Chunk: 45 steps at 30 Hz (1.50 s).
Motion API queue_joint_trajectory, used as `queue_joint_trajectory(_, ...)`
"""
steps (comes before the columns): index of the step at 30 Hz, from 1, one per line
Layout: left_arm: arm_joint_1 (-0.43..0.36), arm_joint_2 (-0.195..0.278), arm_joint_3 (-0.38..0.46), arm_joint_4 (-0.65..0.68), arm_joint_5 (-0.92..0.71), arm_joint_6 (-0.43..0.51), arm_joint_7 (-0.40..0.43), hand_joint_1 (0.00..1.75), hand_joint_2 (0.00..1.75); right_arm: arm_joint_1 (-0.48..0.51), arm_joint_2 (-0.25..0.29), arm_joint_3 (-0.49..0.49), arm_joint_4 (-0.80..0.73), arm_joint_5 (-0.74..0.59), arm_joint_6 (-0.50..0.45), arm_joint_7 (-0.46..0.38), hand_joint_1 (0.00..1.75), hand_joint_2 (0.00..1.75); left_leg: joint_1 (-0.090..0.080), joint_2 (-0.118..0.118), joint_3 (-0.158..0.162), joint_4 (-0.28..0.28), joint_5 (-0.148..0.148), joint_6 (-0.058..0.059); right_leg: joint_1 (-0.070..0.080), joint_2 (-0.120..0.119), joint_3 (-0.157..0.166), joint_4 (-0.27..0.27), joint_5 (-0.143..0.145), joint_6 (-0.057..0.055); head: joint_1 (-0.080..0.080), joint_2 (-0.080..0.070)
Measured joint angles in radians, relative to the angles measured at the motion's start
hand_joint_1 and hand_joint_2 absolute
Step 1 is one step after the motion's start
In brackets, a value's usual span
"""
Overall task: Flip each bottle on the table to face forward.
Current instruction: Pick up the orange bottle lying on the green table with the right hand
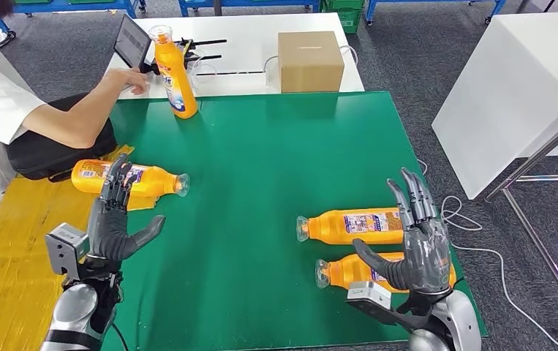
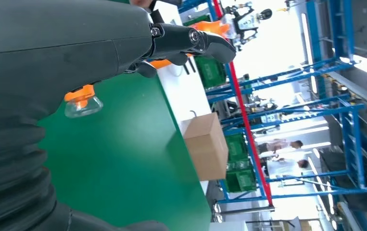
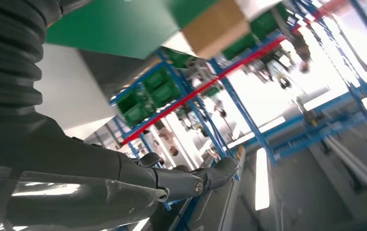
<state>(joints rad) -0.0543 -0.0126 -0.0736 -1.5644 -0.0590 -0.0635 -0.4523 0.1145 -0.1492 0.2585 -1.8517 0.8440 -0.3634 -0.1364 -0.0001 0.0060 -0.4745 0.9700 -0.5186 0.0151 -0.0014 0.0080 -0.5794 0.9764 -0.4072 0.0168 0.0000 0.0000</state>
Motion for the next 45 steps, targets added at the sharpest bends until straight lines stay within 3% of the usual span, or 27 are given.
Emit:
queue_joint_trajectory(3,0.039,0.002,-0.007,-0.052,-0.006,-0.020,0.004,0.00,1.75,-0.027,-0.068,-0.015,0.010,0.016,0.097,0.056,0.00,1.75,0.000,0.000,0.000,0.000,0.000,0.000,0.000,0.000,0.000,0.000,0.000,0.000,0.000,0.000)
queue_joint_trajectory(10,0.052,0.002,-0.045,-0.083,-0.005,-0.046,-0.001,0.00,1.75,-0.161,-0.211,-0.028,0.128,-0.029,0.332,0.077,0.00,1.75,-0.002,0.000,0.001,0.001,0.000,0.001,-0.002,0.000,0.000,0.000,0.000,0.000,0.000,0.000)
queue_joint_trajectory(15,0.036,0.001,-0.072,-0.083,-0.005,-0.052,-0.001,0.00,1.75,-0.257,-0.273,-0.024,0.235,-0.049,0.398,0.078,0.00,1.75,-0.002,0.000,0.001,0.001,0.000,0.001,-0.002,0.000,0.000,0.000,0.000,0.000,0.000,0.000)
queue_joint_trajectory(24,0.007,-0.004,-0.101,-0.073,0.001,-0.054,-0.001,0.00,1.75,-0.358,-0.293,0.036,0.376,-0.064,0.461,0.078,0.00,1.75,-0.002,0.000,0.000,0.001,0.001,0.001,-0.001,0.000,0.000,0.000,0.000,0.000,0.000,0.000)
queue_joint_trajectory(45,-0.005,-0.008,-0.109,-0.035,0.024,-0.043,-0.001,0.00,1.75,-0.361,-0.318,0.163,0.437,-0.192,0.533,0.022,0.00,1.75,-0.002,0.000,0.001,0.001,0.001,0.001,-0.001,0.000,0.000,0.000,0.000,0.000,0.000,0.000)
